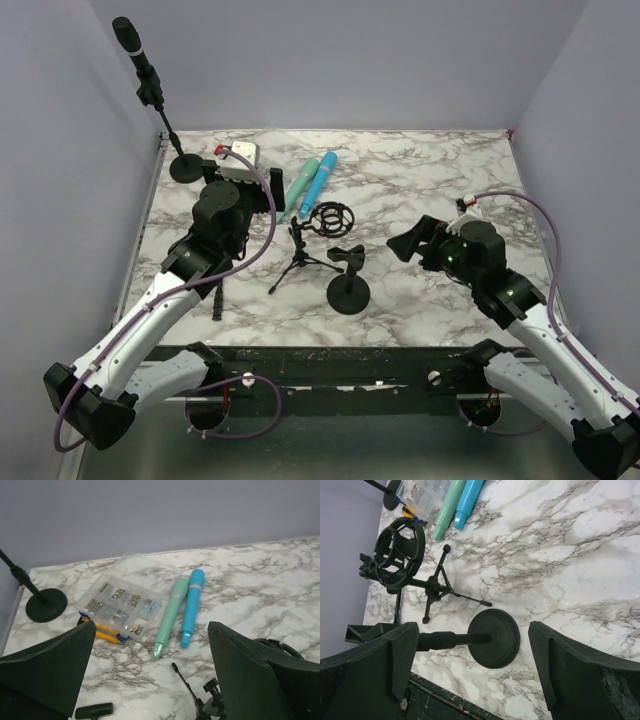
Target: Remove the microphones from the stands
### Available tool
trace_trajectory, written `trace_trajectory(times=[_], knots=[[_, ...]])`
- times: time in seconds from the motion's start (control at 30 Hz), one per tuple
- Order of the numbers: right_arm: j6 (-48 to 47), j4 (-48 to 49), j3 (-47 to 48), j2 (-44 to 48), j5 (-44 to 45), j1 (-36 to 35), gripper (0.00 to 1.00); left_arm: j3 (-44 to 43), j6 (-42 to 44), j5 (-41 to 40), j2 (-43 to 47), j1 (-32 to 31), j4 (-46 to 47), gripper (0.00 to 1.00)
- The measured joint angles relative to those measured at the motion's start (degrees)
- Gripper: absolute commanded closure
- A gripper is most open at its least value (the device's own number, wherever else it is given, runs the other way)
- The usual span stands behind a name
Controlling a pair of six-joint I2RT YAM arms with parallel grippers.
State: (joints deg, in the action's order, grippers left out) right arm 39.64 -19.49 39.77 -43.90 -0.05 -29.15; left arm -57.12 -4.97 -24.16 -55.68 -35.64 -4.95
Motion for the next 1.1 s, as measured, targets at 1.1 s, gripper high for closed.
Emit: trace_trajectory(times=[1.1], knots=[[-8.7,10.4,-4.0,-3.5,-7.9,0.0,0.00,-35.5,-11.1,23.7,-39.9,48.0,19.2,0.02]])
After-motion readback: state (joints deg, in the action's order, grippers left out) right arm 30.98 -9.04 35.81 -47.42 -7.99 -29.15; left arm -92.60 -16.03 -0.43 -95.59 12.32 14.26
